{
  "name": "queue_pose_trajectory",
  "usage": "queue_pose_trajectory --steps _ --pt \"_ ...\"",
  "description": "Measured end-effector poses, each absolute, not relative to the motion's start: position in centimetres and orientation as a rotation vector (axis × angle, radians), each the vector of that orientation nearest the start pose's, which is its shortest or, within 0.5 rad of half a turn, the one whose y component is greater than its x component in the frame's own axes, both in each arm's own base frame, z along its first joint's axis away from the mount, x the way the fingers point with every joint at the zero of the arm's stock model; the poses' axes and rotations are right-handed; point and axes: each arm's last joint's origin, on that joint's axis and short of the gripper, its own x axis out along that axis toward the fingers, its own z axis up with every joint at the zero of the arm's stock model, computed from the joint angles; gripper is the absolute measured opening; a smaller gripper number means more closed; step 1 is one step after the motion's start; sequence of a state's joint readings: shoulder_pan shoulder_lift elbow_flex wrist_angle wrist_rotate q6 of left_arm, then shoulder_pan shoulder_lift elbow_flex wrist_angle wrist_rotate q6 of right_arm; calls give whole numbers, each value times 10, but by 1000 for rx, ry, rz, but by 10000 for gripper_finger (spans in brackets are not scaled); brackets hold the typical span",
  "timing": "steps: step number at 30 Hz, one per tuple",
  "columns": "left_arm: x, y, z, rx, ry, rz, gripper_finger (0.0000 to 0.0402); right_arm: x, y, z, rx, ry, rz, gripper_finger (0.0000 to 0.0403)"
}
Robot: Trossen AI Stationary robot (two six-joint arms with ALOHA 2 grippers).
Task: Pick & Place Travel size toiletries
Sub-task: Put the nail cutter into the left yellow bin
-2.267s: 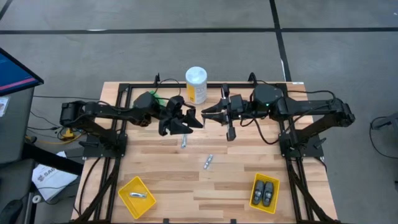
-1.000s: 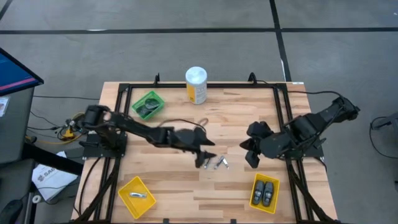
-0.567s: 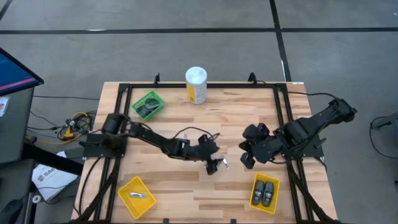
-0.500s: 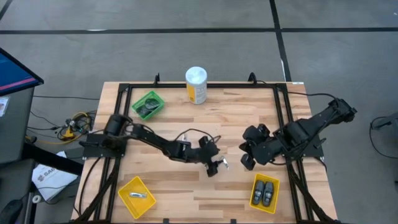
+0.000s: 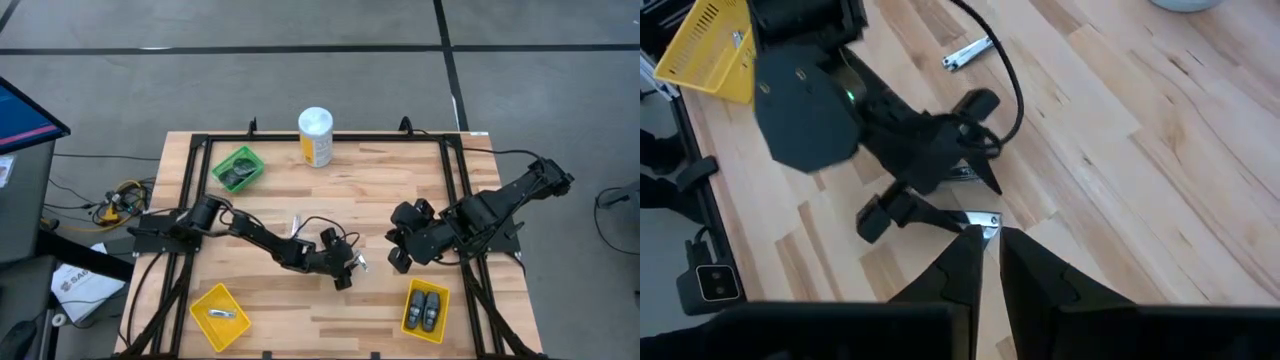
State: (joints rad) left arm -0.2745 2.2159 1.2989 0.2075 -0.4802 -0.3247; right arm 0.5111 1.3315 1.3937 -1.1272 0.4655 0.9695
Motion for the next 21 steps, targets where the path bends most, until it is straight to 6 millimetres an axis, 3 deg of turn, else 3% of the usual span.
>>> queue_pose_trajectory --steps 5,8,18,21 --pt "442 -111 90 -24 632 265 262 219 108 353 397 852 -399 31" --pt "440 -111 89 -21 656 269 241 219 108 353 393 854 -395 29" --pt "437 -110 91 -13 701 253 59 218 108 352 389 874 -387 20" --pt "437 -107 93 -21 703 247 36 218 108 352 389 874 -387 18"
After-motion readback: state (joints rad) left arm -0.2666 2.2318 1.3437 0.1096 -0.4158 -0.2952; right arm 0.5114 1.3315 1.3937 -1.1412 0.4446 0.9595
